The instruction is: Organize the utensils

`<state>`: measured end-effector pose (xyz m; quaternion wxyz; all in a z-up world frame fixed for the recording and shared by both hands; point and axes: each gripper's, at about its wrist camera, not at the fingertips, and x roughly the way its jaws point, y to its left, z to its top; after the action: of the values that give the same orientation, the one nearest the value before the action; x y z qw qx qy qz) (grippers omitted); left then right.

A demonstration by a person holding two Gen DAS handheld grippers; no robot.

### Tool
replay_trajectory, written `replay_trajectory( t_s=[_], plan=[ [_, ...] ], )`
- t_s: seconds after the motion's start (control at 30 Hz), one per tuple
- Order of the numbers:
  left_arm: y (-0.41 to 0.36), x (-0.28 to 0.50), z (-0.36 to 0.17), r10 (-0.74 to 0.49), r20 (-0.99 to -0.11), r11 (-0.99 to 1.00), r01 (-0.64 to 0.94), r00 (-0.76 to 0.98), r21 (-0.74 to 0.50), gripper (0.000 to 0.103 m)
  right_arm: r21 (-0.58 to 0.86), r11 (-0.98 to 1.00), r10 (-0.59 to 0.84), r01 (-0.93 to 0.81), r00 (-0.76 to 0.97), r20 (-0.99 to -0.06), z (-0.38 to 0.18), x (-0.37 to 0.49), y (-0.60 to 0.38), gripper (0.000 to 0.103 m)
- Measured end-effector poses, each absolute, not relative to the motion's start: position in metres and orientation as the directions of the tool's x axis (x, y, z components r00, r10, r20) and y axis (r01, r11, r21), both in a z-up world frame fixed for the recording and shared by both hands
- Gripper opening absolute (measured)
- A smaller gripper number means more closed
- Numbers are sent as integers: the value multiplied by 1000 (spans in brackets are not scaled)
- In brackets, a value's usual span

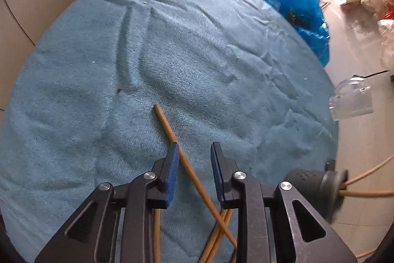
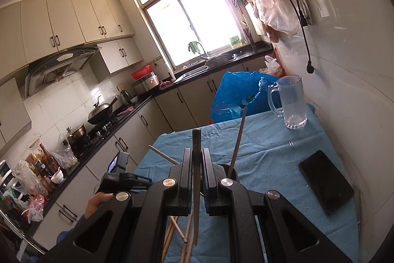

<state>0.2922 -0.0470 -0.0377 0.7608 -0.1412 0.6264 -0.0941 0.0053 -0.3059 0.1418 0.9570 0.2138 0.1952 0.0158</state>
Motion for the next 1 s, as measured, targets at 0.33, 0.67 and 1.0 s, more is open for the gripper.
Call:
replay_trajectory(
  t_s=[0.33,0.67,1.0],
  plan=[
    [-71,294,-44,-147,-954,986,-32,261,-161,8,441,895,109,65,927,-358,137,-3,-317,8],
    [-62,237,9,-312,-853,950,118,419,-290,6,467,880,94,86,933,-348,134,-18,-320,8],
    [-58,152,107,-426,-677,905,294,600,-309,6,460,884,72,87,946,-316,144,-33,-314,8]
  ],
)
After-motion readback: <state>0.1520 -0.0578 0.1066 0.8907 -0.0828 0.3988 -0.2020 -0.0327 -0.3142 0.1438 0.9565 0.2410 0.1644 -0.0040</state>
